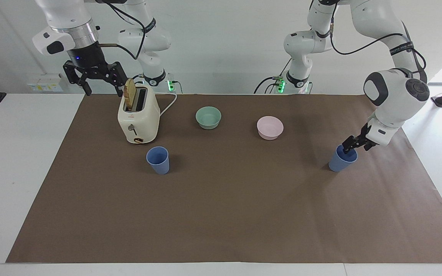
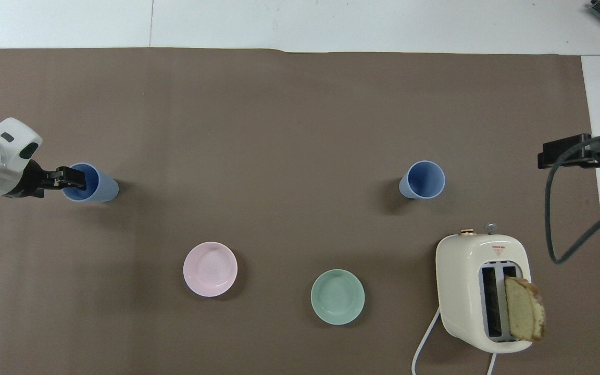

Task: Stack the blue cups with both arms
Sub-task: 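Reach the left gripper to the blue cup nearest it and grasp it, then carry the blue cup with the left gripper toward the table center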

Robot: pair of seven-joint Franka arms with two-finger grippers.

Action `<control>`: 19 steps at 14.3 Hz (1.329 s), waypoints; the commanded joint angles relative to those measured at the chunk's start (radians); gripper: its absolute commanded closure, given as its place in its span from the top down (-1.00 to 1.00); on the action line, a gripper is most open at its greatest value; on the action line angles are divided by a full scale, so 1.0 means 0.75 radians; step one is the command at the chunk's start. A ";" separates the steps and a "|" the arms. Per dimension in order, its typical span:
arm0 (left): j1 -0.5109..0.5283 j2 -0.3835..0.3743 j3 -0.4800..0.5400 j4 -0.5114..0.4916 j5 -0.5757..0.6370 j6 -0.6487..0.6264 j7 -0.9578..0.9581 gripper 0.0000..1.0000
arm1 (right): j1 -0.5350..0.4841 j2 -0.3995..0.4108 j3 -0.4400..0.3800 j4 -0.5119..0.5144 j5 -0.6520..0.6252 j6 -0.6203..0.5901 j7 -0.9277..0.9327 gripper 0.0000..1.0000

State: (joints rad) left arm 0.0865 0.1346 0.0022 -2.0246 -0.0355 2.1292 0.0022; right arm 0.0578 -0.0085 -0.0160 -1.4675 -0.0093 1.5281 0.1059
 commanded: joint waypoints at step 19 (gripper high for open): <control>-0.356 0.027 -0.021 0.421 -0.114 -0.235 -0.645 -1.00 | -0.022 -0.026 0.005 -0.029 0.035 0.000 -0.018 1.00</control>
State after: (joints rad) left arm -0.0991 0.1377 -0.0289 -1.7309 -0.1156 1.9674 -0.3975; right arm 0.0578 -0.0085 -0.0160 -1.4675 -0.0093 1.5281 0.1059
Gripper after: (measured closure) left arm 0.960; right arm 0.000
